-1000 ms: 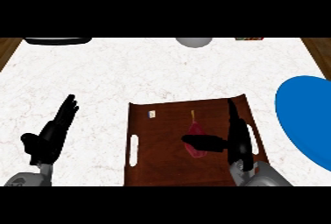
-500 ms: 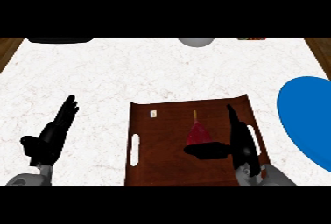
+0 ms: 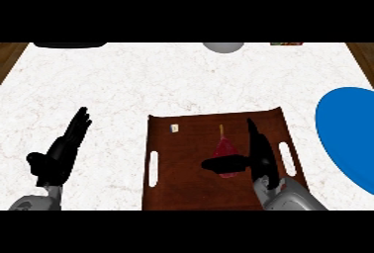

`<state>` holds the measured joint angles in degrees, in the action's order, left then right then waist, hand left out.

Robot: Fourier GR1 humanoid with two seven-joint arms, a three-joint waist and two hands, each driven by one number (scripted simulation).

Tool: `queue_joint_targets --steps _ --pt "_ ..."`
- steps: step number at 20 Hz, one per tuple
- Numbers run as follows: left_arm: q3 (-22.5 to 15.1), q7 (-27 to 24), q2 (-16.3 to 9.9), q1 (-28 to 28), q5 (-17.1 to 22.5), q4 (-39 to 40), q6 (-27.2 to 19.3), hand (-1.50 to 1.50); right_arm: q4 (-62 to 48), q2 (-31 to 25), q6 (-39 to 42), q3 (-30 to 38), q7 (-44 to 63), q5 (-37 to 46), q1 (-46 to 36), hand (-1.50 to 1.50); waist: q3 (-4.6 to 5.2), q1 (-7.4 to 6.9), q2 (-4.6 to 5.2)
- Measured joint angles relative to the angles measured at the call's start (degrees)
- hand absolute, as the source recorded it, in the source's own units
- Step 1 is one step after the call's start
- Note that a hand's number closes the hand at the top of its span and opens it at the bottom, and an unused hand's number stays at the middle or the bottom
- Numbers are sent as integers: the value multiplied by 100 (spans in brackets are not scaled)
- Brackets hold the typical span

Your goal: Pick the pear from the tray and place it in the plate

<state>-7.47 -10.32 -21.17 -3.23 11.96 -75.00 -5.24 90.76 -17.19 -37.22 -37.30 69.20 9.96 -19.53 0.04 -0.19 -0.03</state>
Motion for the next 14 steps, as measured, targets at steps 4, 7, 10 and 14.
queue_joint_targets --steps 4,7,10,14 --pt "78 20 10 -15 -23 -9 53 0 -418 212 113 -44 -51 58 -76 -150 5 -6 -5" --pt "101 153 39 -71 -63 -62 53 0 -718 368 170 61 -154 1 -132 -150 23 -9 -34" --pt "124 202 83 -92 -138 -108 22 0 -812 494 230 101 -255 17 -153 150 34 -4 -52" --pt "178 160 150 -77 -170 -49 102 0 -826 525 324 183 -618 -134 -41 150 59 14 -76"
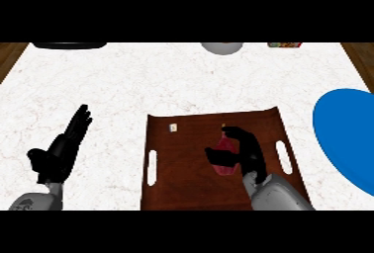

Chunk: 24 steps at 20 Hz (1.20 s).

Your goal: Pick the pear from the tray and place it in the plate

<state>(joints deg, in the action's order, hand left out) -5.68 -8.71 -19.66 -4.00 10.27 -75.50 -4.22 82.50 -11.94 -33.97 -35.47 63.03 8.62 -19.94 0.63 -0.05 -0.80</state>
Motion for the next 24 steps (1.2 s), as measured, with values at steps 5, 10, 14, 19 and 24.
queue_joint_targets --steps 5,10,14,19,24 --pt "59 52 13 83 -36 -117 64 0 -185 204 36 -17 -315 81 63 150 37 6 -45" --pt "171 -100 68 -12 -95 133 151 0 -300 209 108 57 -409 368 -4 150 35 24 -44" --pt "277 -89 33 35 -64 174 112 0 54 -1123 604 34 -1325 533 396 150 -9 195 -65" --pt "382 -102 14 183 -27 205 46 0 -49 -2767 1016 157 -2515 839 836 150 -71 514 -65" --pt "494 -99 -19 329 14 187 -23 0 -108 -4053 1097 643 -4027 707 1216 150 -119 725 -88"
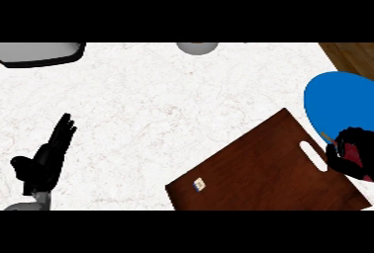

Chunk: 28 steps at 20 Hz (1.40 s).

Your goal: Pick the pear from the tray and place it in the plate

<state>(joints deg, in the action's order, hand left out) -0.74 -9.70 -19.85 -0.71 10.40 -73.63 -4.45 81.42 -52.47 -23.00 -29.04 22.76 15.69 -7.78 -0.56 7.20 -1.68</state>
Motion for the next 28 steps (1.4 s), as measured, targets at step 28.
queue_joint_targets --steps 28 --pt "-202 152 105 -219 -187 -290 234 0 -4050 -2155 2907 3910 -7723 -2753 840 150 43 -690 172"
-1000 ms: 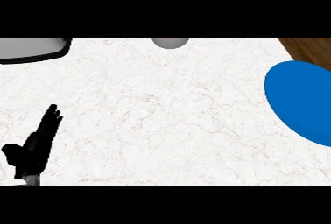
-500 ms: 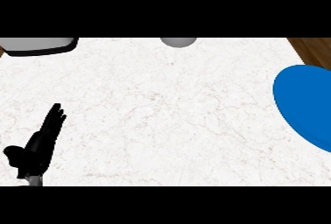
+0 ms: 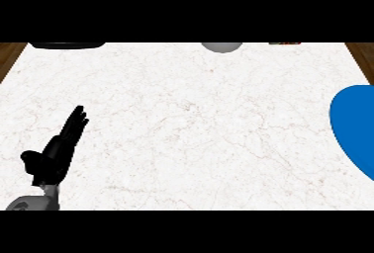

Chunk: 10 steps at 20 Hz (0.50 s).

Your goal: Pick the pear from the tray and place it in the plate

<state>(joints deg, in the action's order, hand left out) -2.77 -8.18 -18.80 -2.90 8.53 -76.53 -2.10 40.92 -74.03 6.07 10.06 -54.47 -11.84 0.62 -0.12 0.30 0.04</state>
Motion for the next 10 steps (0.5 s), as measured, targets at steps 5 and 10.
queue_joint_targets --steps 5,10 --pt "1 -16 86 -16 -94 30 31 0 339 343 93 -299 441 304 -533 150 10 -71 5" --pt "14 -14 177 -34 -186 45 64 0 608 874 -117 -601 925 759 -1078 150 12 -92 7"
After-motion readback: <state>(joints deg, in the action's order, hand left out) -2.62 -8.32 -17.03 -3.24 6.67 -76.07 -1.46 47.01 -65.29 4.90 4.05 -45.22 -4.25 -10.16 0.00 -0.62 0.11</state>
